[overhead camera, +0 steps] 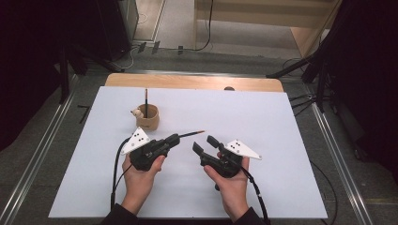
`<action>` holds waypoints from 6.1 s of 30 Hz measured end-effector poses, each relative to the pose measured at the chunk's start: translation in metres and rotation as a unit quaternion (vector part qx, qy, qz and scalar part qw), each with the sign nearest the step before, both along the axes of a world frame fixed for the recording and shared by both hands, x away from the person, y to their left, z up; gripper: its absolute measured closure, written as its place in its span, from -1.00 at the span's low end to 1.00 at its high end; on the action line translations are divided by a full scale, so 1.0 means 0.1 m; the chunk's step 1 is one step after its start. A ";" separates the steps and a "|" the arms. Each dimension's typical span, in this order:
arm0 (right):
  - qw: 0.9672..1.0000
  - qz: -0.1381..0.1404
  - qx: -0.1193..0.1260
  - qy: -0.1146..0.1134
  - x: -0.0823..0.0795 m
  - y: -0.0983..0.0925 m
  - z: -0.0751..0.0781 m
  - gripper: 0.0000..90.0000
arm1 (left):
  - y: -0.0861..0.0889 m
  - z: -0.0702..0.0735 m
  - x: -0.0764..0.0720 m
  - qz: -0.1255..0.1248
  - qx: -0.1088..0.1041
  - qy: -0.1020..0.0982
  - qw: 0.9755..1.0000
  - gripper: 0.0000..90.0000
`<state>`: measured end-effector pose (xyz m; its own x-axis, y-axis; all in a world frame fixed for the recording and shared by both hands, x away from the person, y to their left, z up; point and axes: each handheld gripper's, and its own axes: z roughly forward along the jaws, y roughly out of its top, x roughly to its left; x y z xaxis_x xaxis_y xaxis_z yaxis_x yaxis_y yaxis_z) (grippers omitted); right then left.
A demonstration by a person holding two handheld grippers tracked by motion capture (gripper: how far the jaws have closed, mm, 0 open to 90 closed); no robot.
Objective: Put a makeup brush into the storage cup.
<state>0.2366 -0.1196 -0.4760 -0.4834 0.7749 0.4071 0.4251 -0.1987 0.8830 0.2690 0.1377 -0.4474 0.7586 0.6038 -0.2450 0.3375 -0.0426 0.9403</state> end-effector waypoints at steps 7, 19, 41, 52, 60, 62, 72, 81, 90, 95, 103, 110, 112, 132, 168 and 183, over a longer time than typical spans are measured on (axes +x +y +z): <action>0.999 -0.012 0.038 0.020 0.00 -0.01 -0.03 -0.20 | -0.03 -0.04 -0.01 -0.003 -0.020 -0.015 1.000 0.91; 0.992 -0.028 0.109 0.051 0.02 -0.07 -0.04 -0.38 | -0.13 -0.10 -0.06 -0.017 -0.034 -0.028 0.999 0.91; 0.958 -0.044 0.245 0.143 0.11 -0.23 -0.15 -0.33 | -0.27 -0.17 -0.15 -0.034 -0.039 -0.048 0.998 0.91; 0.950 -0.035 0.271 0.152 0.16 -0.26 -0.18 -0.06 | -0.36 -0.21 -0.21 -0.047 -0.032 -0.055 0.997 0.91; 0.939 -0.026 0.304 0.156 0.20 -0.34 -0.24 0.33 | -0.39 -0.25 -0.23 -0.056 -0.026 -0.051 0.997 0.91; 0.936 -0.009 0.327 0.128 0.20 -0.38 -0.22 0.87 | -0.40 -0.29 -0.20 -0.072 -0.029 -0.030 0.997 0.82; 0.970 0.014 0.239 0.047 0.16 -0.38 -0.05 0.87 | -0.51 -0.25 -0.21 -0.078 0.014 -0.021 0.997 0.11; 0.985 0.026 0.172 0.010 0.13 -0.29 0.02 0.87 | -0.54 -0.22 -0.21 -0.086 0.039 -0.010 0.995 0.15; 0.994 0.052 0.090 -0.038 0.07 -0.15 0.14 0.87 | -0.58 -0.21 -0.21 -0.084 0.061 -0.005 0.995 0.22; 0.995 0.060 0.065 -0.053 0.04 -0.10 0.17 0.87 | -0.60 -0.19 -0.23 -0.073 0.076 -0.011 0.994 0.32; 0.994 0.075 0.037 -0.067 0.01 -0.03 0.18 0.87 | -0.60 -0.17 -0.22 -0.078 0.077 -0.001 0.994 0.40; 0.994 0.083 0.030 -0.069 0.00 0.02 0.17 0.87 | -0.58 -0.15 -0.20 -0.081 0.064 0.013 0.995 0.53; 0.994 0.083 0.028 -0.071 0.00 0.03 0.17 0.87 | -0.58 -0.14 -0.20 -0.085 0.061 0.018 0.994 0.55; 0.996 0.039 -0.014 -0.082 0.00 -0.04 0.25 -0.31 | -0.39 -0.16 -0.10 -0.050 0.066 0.020 0.996 0.87; 0.985 -0.005 -0.148 -0.088 0.04 -0.52 0.11 -1.00 | 0.00 -0.07 0.11 0.006 0.042 0.007 0.999 0.87; 0.986 -0.019 -0.148 -0.080 0.02 -0.80 0.04 -1.00 | 0.16 -0.02 0.17 0.033 0.031 0.003 0.999 0.87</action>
